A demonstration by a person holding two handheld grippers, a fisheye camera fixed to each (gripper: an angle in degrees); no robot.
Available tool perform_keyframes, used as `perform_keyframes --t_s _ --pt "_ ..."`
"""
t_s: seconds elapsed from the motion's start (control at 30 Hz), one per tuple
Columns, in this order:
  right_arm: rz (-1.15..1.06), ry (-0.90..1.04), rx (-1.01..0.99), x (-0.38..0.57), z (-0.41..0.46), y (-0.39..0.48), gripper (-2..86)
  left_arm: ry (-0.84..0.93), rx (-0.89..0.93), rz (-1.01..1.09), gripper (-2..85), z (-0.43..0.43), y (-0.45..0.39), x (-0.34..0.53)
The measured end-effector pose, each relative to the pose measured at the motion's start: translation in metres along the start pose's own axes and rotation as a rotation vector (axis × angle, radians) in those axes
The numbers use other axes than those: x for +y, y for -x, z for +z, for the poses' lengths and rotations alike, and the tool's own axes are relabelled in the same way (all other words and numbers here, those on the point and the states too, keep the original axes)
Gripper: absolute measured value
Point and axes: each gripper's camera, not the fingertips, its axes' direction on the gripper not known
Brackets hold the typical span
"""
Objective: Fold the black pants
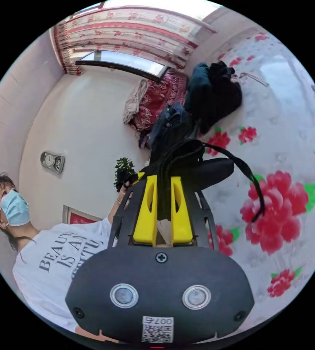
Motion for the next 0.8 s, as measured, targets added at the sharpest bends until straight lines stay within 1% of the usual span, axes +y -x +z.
perform_keyframes --t_s 0.07,0.1,0.17,0.2,0.23,0.27,0.3,0.37,0.4,0.47,0.5,0.57,0.6,0.67,0.7,0.77,0.8 --pt "-0.125 -0.008 -0.049 -0.088 0.039 0.051 7.9 -0.086 -0.035 0.056 5.4 -0.039 -0.008 -0.045" --pt "-0.158 -0.011 -0.058 -0.109 0.050 0.065 7.8 -0.145 -0.067 0.085 5.4 -0.065 -0.013 -0.073" --pt "-0.261 -0.032 -0.078 -0.194 0.102 0.115 7.3 -0.231 -0.128 0.098 5.7 -0.101 -0.014 -0.113" --pt "-0.272 -0.042 -0.074 -0.214 0.117 0.124 7.1 -0.288 -0.179 0.076 6.2 -0.122 -0.009 -0.136" --pt "-0.279 -0.063 -0.043 -0.251 0.146 0.137 6.8 -0.313 -0.216 0.062 6.4 -0.130 -0.006 -0.145" --pt "-0.277 -0.068 0.016 -0.279 0.177 0.142 6.4 -0.341 -0.313 0.039 7.7 -0.142 0.002 -0.160" --pt "-0.271 -0.067 0.051 -0.290 0.193 0.141 6.2 -0.343 -0.419 0.017 9.0 -0.147 0.013 -0.168" --pt "-0.233 -0.028 0.189 -0.301 0.247 0.118 5.6 -0.317 -0.554 -0.026 10.6 -0.141 0.037 -0.166" --pt "-0.223 -0.013 0.223 -0.296 0.259 0.109 5.4 -0.302 -0.618 -0.041 11.1 -0.130 0.055 -0.152" --pt "-0.213 0.070 0.299 -0.254 0.293 0.065 4.7 -0.266 -0.675 -0.040 11.0 -0.103 0.082 -0.119" --pt "-0.211 0.103 0.322 -0.239 0.299 0.052 4.5 -0.217 -0.683 -0.043 11.0 -0.080 0.098 -0.091" --pt "-0.175 0.251 0.480 -0.162 0.312 0.001 3.4 -0.131 -0.678 -0.058 11.0 -0.041 0.115 -0.044" --pt "-0.165 0.288 0.522 -0.140 0.312 -0.011 3.1 -0.062 -0.674 -0.064 11.0 -0.014 0.119 -0.012" --pt "-0.133 0.451 0.690 -0.054 0.300 -0.045 1.9 0.035 -0.709 -0.065 10.8 0.025 0.115 0.033" --pt "-0.129 0.481 0.737 -0.033 0.294 -0.049 1.6 0.104 -0.717 -0.070 10.6 0.050 0.109 0.059" --pt "-0.155 0.566 0.904 0.040 0.266 -0.049 0.5 0.189 -0.711 -0.069 10.4 0.083 0.095 0.089" --pt "-0.171 0.582 0.939 0.055 0.259 -0.046 0.5 0.225 -0.708 -0.067 10.2 0.102 0.085 0.103"
